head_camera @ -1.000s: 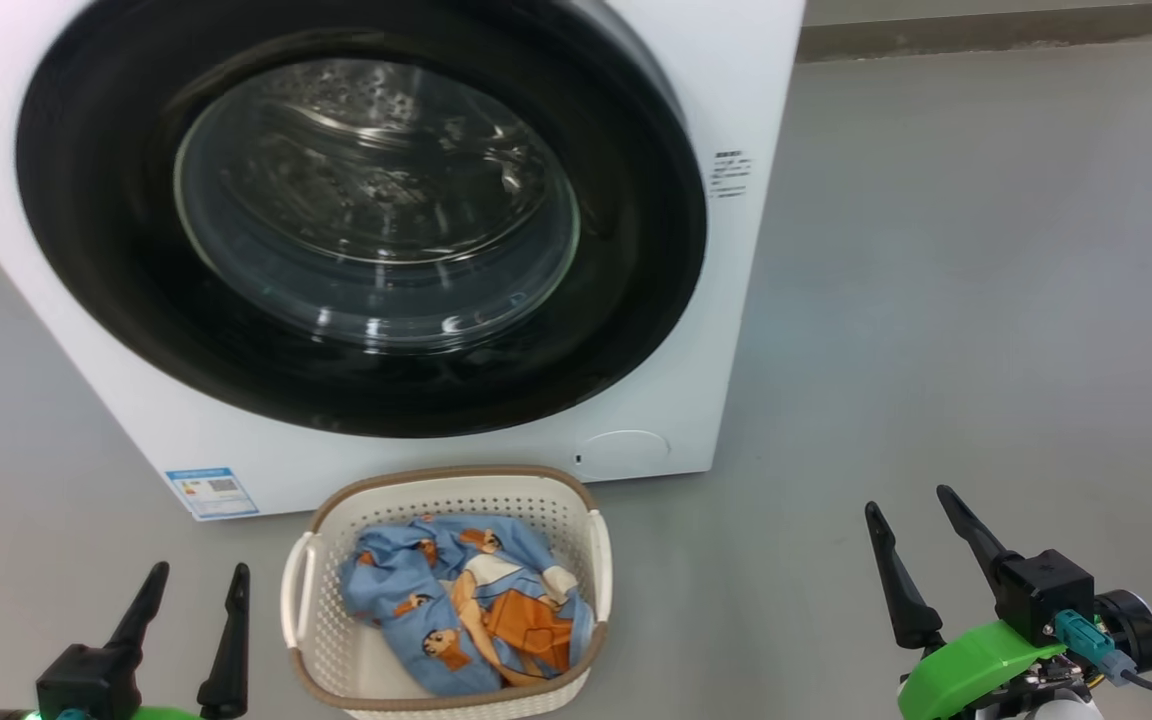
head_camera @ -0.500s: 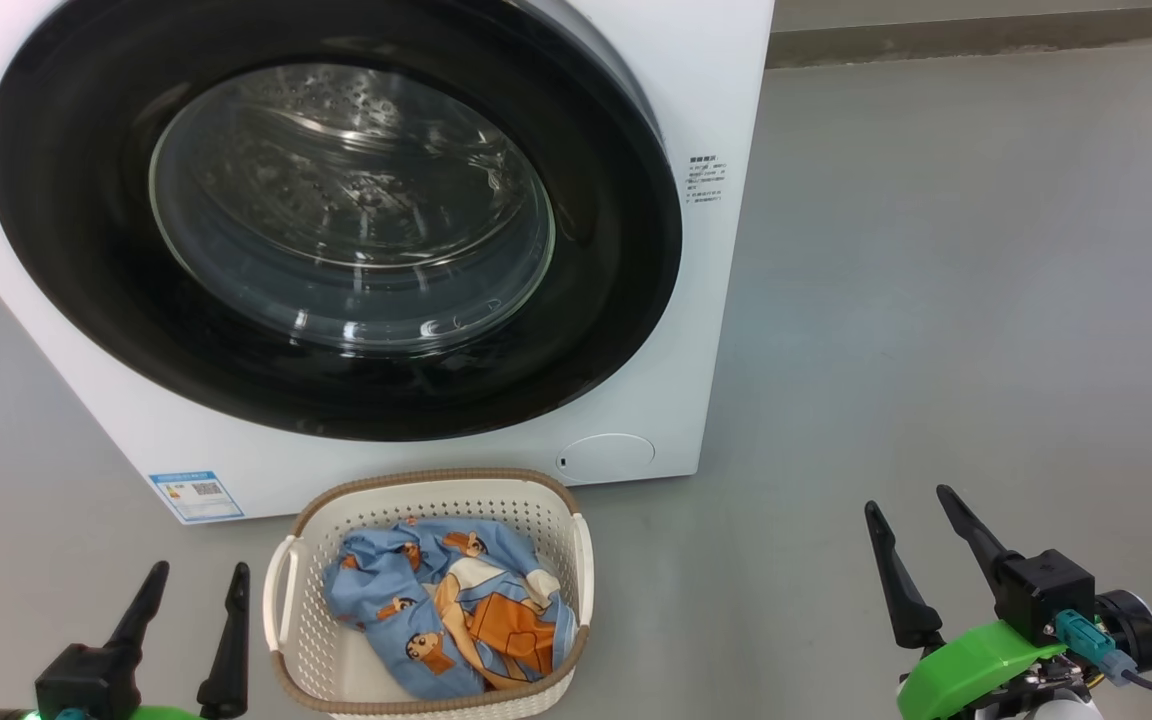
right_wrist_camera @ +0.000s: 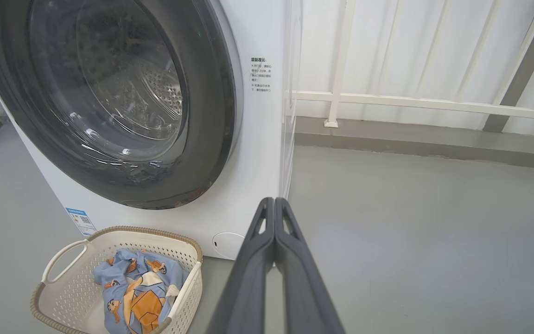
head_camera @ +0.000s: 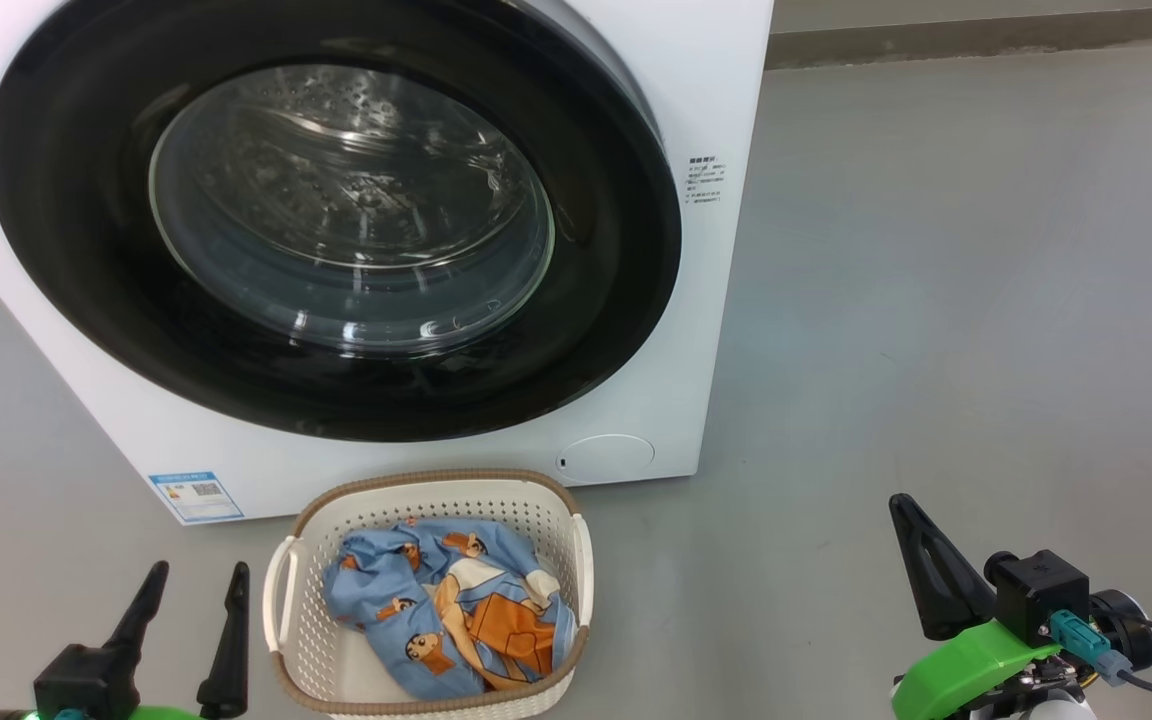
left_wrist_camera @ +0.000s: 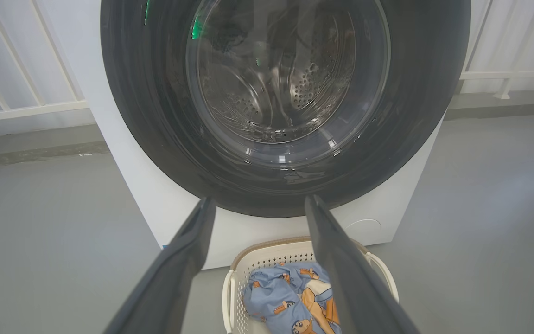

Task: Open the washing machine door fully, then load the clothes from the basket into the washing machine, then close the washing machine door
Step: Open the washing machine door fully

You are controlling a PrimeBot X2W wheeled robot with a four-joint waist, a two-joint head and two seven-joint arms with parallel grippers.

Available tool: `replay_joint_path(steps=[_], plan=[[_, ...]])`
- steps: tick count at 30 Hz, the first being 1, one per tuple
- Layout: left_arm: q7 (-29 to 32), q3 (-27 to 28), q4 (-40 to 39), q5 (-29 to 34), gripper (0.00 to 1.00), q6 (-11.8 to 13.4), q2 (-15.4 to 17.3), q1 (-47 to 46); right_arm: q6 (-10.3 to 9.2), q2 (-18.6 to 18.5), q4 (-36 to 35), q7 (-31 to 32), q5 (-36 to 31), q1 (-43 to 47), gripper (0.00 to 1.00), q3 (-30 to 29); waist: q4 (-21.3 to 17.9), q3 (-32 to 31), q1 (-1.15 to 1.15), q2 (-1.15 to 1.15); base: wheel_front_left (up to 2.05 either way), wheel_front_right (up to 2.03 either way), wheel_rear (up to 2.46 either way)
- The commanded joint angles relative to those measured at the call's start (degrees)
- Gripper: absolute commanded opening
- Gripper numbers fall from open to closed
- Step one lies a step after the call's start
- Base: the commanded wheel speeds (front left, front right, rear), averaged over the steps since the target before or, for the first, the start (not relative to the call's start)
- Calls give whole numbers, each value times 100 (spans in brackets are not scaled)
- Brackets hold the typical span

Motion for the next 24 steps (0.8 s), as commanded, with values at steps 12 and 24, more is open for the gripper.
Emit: replay_joint_path(steps=[12, 24], plan=[[-69, 199, -160, -29, 100, -8, 115, -245, -6, -49, -164, -69, 102, -151, 0, 202, 13, -4, 0, 0, 0, 0, 0], [-69, 142, -196, -41, 100, -8, 132, -215, -6, 61, -130, -69, 1199, -157, 0, -235, 48, 42, 0, 0, 0, 0, 0]])
